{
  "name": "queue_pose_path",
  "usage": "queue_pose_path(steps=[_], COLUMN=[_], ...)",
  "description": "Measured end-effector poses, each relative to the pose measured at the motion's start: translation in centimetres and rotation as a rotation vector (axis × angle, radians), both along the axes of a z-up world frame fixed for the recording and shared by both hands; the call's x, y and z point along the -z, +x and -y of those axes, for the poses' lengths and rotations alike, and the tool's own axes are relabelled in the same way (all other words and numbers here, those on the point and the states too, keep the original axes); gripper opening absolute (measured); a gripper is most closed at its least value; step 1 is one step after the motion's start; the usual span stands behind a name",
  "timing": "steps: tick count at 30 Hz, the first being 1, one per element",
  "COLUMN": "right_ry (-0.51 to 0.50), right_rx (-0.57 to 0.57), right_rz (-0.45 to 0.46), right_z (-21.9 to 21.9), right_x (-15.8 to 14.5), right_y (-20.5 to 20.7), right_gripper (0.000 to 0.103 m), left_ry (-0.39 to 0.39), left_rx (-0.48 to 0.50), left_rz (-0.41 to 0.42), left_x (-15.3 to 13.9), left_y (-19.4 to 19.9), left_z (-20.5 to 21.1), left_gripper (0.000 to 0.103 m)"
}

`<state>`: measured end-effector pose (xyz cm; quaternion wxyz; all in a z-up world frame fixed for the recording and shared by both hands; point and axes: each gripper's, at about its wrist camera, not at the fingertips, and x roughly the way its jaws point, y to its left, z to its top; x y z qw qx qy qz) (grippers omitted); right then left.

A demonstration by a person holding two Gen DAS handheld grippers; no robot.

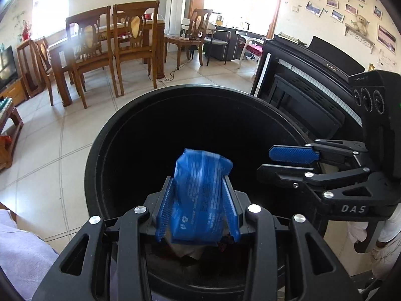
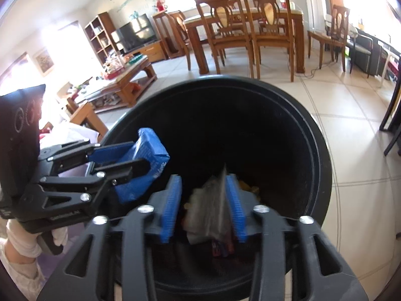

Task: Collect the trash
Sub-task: 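Carry the blue packet and white bag over the bin and open both grippers, then move both open grippers back toward the table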

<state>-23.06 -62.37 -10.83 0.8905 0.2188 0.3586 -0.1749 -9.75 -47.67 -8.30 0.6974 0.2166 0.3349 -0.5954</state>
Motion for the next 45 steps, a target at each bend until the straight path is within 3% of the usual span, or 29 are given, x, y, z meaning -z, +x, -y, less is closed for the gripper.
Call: queue_pose_path(steps=[6,8,11,14,16,19,23,25,32,36,42,45], right_ry=[-0.001,-0.004,-0.012,-0.028,-0.036,-0.041,-0.04,-0.038,-0.054,-0.063,-0.103,-0.127], right_rx=[-0.001,0.002,0.003,-0.01,-0.03,-0.072,-0.135,-0.176,-0.358,-0.463,-0.578,-0.621], right_rz=[0.032,0.053,0.08,0.106,0.12,0.127,0.138,0.138,0.123,0.106,0.085,0.061], right_z=[-0.2,-0.5,-1.4,-3.0,-4.2,-6.4,-10.0,-12.1,-21.0,-26.6,-33.0,-35.3], right_x=[-0.7,-1.2,-2.0,-3.1,-3.8,-4.7,-5.8,-6.2,-7.4,-7.5,-7.3,-7.3], right_y=[-0.3,-0.4,-0.2,0.6,1.5,3.4,6.6,8.6,15.7,19.9,24.4,28.1], right_gripper=[0.046,0.046,0.046,0.056,0.057,0.058,0.069,0.073,0.081,0.081,0.085,0.085], left_ry=[-0.053,-0.077,-0.121,-0.155,-0.171,-0.196,-0.202,-0.198,-0.146,-0.127,-0.106,-0.074], left_rx=[-0.006,-0.017,-0.036,-0.06,-0.092,-0.136,-0.212,-0.26,-0.448,-0.622,-0.914,-0.994], left_rz=[0.029,0.043,0.06,0.065,0.076,0.085,0.097,0.108,0.083,0.055,-0.053,-0.083], left_x=[-1.2,-1.8,-2.9,-4.1,-4.7,-5.5,-6.2,-6.5,-6.3,-5.7,-5.5,-4.8], left_y=[-0.2,-0.3,-0.3,0.2,0.6,1.4,2.8,3.7,8.1,11.8,18.1,20.6], left_z=[-2.2,-3.2,-5.3,-7.6,-9.4,-12.5,-17.0,-19.2,-28.2,-34.1,-42.0,-44.4], left_gripper=[0.048,0.064,0.066,0.066,0.075,0.076,0.078,0.087,0.087,0.097,0.097,0.097])
